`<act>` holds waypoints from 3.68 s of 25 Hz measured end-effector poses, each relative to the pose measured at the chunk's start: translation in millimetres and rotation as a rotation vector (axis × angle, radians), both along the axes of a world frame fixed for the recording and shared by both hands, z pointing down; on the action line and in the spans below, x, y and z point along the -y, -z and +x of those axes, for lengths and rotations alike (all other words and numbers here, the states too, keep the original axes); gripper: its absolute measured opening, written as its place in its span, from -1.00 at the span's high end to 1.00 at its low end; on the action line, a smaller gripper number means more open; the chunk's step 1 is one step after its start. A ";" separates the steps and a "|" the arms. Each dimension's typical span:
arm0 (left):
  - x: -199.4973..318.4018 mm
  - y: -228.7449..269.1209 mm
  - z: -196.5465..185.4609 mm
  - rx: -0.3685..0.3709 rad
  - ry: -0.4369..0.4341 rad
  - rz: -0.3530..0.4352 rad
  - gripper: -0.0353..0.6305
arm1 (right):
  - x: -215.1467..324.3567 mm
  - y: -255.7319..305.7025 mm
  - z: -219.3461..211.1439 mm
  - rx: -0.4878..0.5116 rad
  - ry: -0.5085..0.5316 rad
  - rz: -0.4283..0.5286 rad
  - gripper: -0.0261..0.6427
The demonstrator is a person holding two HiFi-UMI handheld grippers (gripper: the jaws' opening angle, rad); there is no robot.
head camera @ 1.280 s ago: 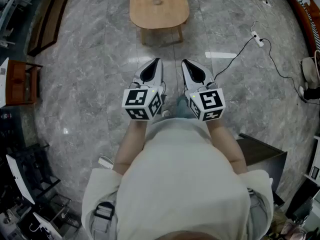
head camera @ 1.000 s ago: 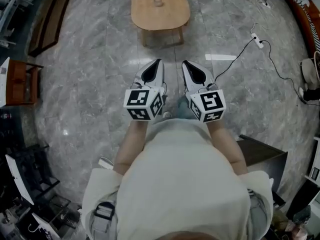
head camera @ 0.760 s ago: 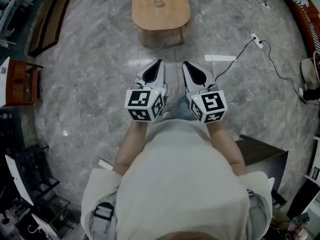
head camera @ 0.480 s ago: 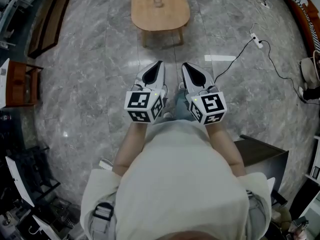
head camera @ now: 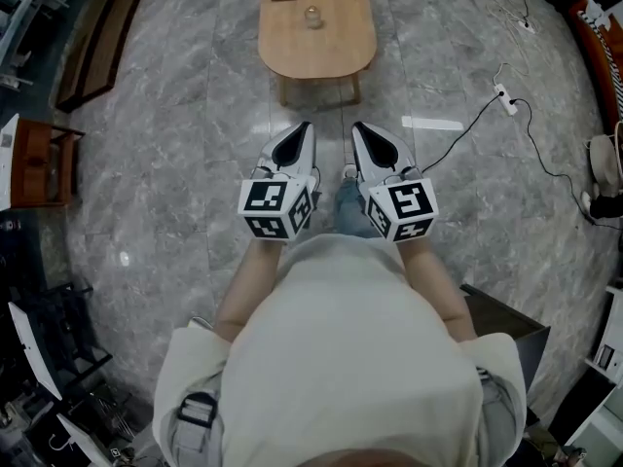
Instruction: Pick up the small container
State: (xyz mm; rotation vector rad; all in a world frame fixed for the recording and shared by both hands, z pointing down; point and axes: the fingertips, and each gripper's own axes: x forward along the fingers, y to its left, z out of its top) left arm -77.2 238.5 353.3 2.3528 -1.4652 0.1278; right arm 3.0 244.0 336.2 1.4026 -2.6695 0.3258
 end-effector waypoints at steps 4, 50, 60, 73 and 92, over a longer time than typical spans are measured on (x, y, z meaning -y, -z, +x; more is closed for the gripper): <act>45.9 0.3 5.0 0.008 0.001 -0.007 0.89 | 47.4 -1.4 5.0 0.008 0.012 -0.014 0.93; 363.2 -73.6 1.7 0.018 0.192 -0.133 0.89 | 380.3 -55.9 36.8 0.028 0.111 -0.114 0.93; 449.2 -125.1 -17.7 0.018 0.177 -0.201 0.89 | 454.6 -95.7 11.4 0.000 0.117 -0.182 0.93; 528.1 -241.3 -37.6 0.014 0.172 -0.319 0.89 | 521.7 -177.1 -10.0 -0.056 0.134 -0.272 0.93; 599.1 -421.8 -19.9 0.203 -0.021 -0.430 0.03 | 572.4 -298.2 -5.9 -0.078 0.076 -0.397 0.93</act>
